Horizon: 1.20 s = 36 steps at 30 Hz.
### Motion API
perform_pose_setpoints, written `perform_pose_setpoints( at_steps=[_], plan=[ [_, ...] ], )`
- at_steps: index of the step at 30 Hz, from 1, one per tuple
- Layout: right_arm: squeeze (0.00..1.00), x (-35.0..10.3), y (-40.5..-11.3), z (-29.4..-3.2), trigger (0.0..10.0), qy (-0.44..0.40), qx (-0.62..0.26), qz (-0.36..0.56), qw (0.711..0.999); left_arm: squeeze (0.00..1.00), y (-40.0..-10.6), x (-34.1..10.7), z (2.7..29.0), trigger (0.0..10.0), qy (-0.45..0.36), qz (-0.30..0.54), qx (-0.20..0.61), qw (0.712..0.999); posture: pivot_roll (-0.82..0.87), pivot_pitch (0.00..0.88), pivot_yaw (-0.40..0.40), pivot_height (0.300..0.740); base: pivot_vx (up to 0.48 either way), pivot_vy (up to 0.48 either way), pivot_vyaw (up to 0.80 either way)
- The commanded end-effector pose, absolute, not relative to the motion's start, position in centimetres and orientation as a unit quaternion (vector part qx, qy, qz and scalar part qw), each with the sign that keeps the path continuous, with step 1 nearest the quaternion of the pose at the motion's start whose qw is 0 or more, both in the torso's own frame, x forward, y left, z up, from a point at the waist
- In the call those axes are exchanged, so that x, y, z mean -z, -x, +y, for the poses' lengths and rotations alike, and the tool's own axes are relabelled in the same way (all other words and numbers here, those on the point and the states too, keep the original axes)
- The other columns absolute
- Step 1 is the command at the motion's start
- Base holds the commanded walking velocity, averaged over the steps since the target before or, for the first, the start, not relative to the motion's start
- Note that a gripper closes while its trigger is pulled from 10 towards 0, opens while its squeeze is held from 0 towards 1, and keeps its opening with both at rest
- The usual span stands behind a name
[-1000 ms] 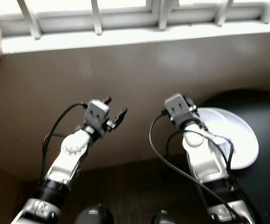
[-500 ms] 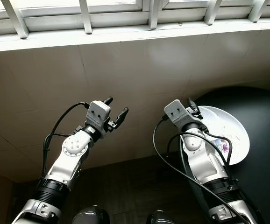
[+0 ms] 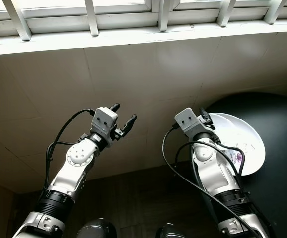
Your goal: Kitchen organization
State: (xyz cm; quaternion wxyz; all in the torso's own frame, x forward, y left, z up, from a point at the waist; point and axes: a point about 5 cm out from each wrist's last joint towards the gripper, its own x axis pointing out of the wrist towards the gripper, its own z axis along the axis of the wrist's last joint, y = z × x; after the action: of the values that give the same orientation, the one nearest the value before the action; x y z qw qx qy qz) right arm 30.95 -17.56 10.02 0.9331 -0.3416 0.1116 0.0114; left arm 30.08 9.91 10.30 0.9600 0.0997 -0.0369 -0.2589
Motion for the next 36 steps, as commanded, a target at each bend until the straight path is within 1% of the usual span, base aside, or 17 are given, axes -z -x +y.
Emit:
perform_pose_setpoints(
  at_steps=[1, 11, 12, 13, 14, 27, 34, 36],
  plan=[
    [0.0, -9.6, -30.8, -18.0, 10.0, 0.335, -0.006, 0.124, 0.934, 0.0, -30.1, -10.3, 9.8, 10.0, -0.104, -0.036, 0.263, 0.958, 0.13, 0.0, -0.06, 0.74, 0.0, 0.0, 0.0],
    [0.0, -9.6, -30.9, -18.0, 10.0, 0.333, -0.008, 0.127, 0.934, 0.0, -30.2, -10.3, 9.8, 10.0, -0.104, -0.037, 0.262, 0.959, 0.14, 0.0, -0.064, 0.74, 0.0, 0.0, 0.0],
    [0.0, -9.6, -30.9, -18.0, 5.0, 0.332, -0.008, 0.127, 0.935, 0.0, -30.2, -10.3, 9.7, 10.0, -0.104, -0.037, 0.262, 0.959, 0.14, 0.0, -0.064, 0.74, 0.0, 0.0, 0.0],
    [0.0, -9.6, -30.9, -18.0, 5.0, 0.332, -0.008, 0.127, 0.935, 0.0, -30.2, -10.3, 9.7, 10.0, -0.104, -0.037, 0.262, 0.959, 0.14, 0.0, -0.064, 0.74, 0.0, 0.0, 0.0],
    [0.0, -9.6, -30.8, -18.0, 0.0, 0.328, -0.008, 0.128, 0.936, 0.0, -30.2, -10.3, 9.8, 10.0, -0.104, -0.037, 0.262, 0.959, 0.14, 0.0, -0.063, 0.74, 0.0, 0.0, 0.0],
    [0.0, -9.5, -30.7, -18.0, 0.0, 0.327, -0.002, 0.124, 0.937, 0.0, -30.1, -10.3, 9.8, 10.0, -0.106, -0.036, 0.261, 0.959, 0.14, 0.0, -0.063, 0.74, 0.0, 0.0, 0.0],
    [0.0, -10.4, -31.0, -17.9, 0.0, 0.345, 0.008, 0.097, 0.933, 0.0, -30.1, -10.2, 9.7, 10.0, -0.106, -0.036, 0.261, 0.959, 0.14, 0.0, -0.063, 0.74, 0.0, 0.0, 0.0],
    [0.0, -11.1, -31.1, -18.0, 0.0, 0.368, 0.014, 0.075, 0.927, 0.0, -30.1, -10.2, 9.8, 10.0, -0.107, -0.036, 0.262, 0.959, 0.14, 0.0, -0.062, 0.74, 0.0, 0.0, 0.0]
  ],
)
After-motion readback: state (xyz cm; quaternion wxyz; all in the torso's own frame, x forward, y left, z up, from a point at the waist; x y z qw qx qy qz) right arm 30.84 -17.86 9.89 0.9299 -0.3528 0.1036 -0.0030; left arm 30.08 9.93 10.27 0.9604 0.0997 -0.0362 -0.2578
